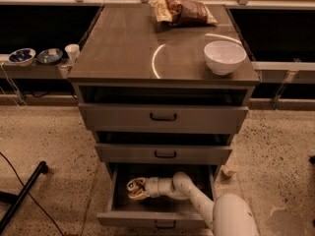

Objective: Place orange can into bottom drawer

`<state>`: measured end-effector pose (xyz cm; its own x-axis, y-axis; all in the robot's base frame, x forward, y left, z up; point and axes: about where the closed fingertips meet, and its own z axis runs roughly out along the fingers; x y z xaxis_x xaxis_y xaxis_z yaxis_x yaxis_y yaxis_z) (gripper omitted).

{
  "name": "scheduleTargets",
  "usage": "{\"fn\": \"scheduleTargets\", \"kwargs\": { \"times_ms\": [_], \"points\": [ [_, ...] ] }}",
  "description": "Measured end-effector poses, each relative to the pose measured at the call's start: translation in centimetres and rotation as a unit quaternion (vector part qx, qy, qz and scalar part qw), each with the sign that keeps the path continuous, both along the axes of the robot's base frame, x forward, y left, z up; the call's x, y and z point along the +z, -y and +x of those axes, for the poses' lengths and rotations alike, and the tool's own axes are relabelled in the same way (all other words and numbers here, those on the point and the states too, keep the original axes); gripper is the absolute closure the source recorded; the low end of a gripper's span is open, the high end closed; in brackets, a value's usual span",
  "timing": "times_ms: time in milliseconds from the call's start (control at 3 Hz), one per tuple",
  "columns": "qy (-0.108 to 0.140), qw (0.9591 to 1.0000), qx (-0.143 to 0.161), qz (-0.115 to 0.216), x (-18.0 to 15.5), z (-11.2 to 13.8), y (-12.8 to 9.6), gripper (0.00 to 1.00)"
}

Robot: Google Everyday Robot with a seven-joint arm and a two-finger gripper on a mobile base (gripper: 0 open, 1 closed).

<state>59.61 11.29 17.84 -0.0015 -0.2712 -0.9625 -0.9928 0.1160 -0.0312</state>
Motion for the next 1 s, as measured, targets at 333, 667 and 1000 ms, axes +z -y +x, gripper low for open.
{"fn": "scheduleTargets", "kwargs": {
  "times_ms": [333, 667, 1000],
  "points": [
    [0.001, 0.9998, 0.004, 0.021, 0.22, -0.12, -0.33, 1.00],
    [0.006, 0.9994, 0.006, 0.035, 0.49, -0.24, -0.47, 1.00],
    [0.012, 0.9987, 0.009, 0.048, 0.75, -0.34, -0.54, 1.00]
  ]
}}
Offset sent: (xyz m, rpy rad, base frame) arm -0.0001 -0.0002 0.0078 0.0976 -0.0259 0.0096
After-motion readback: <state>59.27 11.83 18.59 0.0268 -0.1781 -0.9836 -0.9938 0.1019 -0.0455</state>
